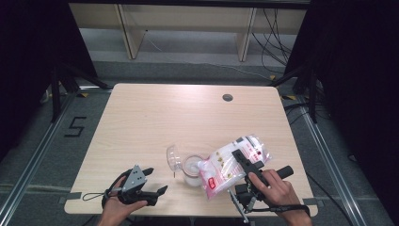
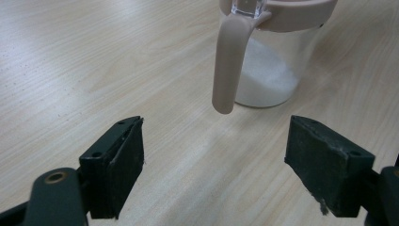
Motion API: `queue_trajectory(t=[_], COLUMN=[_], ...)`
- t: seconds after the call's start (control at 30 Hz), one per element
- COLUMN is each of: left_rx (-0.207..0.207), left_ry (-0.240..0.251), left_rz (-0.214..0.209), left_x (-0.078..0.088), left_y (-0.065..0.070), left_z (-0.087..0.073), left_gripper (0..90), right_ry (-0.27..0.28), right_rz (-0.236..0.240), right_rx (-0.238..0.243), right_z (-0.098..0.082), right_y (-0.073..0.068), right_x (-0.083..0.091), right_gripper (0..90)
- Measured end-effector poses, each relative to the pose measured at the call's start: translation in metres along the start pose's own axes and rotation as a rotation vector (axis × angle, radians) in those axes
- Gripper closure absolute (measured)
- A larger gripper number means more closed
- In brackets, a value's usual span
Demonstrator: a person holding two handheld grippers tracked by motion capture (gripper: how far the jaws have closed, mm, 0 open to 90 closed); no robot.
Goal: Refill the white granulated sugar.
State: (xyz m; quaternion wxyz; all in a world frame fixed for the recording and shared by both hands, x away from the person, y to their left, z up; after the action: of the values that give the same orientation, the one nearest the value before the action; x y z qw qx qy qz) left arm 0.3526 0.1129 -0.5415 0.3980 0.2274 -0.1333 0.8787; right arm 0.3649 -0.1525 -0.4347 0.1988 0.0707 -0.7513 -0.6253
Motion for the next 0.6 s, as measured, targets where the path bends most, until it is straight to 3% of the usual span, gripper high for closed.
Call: queue_trajectory(t=[0.03, 0.17, 0.23, 0.3, 0.33, 0.37, 0.43, 0.5, 0.6], left_rx=[-0.001, 0.001, 0.000, 0.015, 0.029, 0.025, -0.006, 0.028, 0.028], left_ry=[0.000, 0.002, 0.001, -0.001, -0.004, -0.003, -0.005, 0.001, -0.004], left_rz=[0.000, 0.001, 0.002, 0.001, 0.003, 0.005, 0.005, 0.001, 0.006], left_x=[0.0001, 0.0001, 0.0002, -0.0003, -0.0005, -0.0006, -0.0001, -0.0005, -0.0005], left_y=[-0.0002, 0.0000, -0.0001, 0.0008, 0.0018, 0.0019, 0.0001, 0.0021, 0.0018], left_z=[0.0001, 0.0000, 0.0001, -0.0001, -0.0006, -0.0006, -0.0001, -0.0002, -0.0009], left_gripper=[19.6, 19.6, 19.7, 19.6, 19.6, 19.6, 19.6, 19.6, 19.6], right_ry=[0.000, -0.026, 0.005, -0.027, -0.028, -0.015, -0.022, -0.023, -0.019], right_rz=[-0.002, 0.005, -0.013, 0.007, 0.012, 0.012, 0.015, 0.015, 0.015], right_rx=[0.007, -0.058, 0.004, -0.061, -0.058, -0.008, -0.033, -0.031, -0.021], right_z=[-0.0003, -0.0048, -0.0016, -0.0048, -0.0046, -0.0026, -0.0033, -0.0034, -0.0034], right_y=[0.0009, -0.0051, 0.0017, -0.0052, -0.0052, -0.0011, -0.0037, -0.0036, -0.0026], right_x=[0.0001, 0.0019, 0.0002, 0.0021, 0.0023, 0.0015, 0.0017, 0.0015, 0.0015], right_gripper=[63.1, 63.2, 63.2, 63.2, 63.2, 63.3, 63.3, 63.3, 63.4])
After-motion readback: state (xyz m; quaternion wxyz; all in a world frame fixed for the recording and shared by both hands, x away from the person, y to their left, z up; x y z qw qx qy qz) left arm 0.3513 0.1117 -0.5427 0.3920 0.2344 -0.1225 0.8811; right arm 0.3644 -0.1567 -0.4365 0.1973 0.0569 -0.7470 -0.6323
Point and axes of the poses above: each handheld gripper's, and its own axes: x roughly backward along the jaws, z roughly out of its top, y roughly to its right, the point moved 9 cm from there along -x, roughly forward along the jaws, and after that the axes turned 3 degrees about -x, right-handed, at the moved point
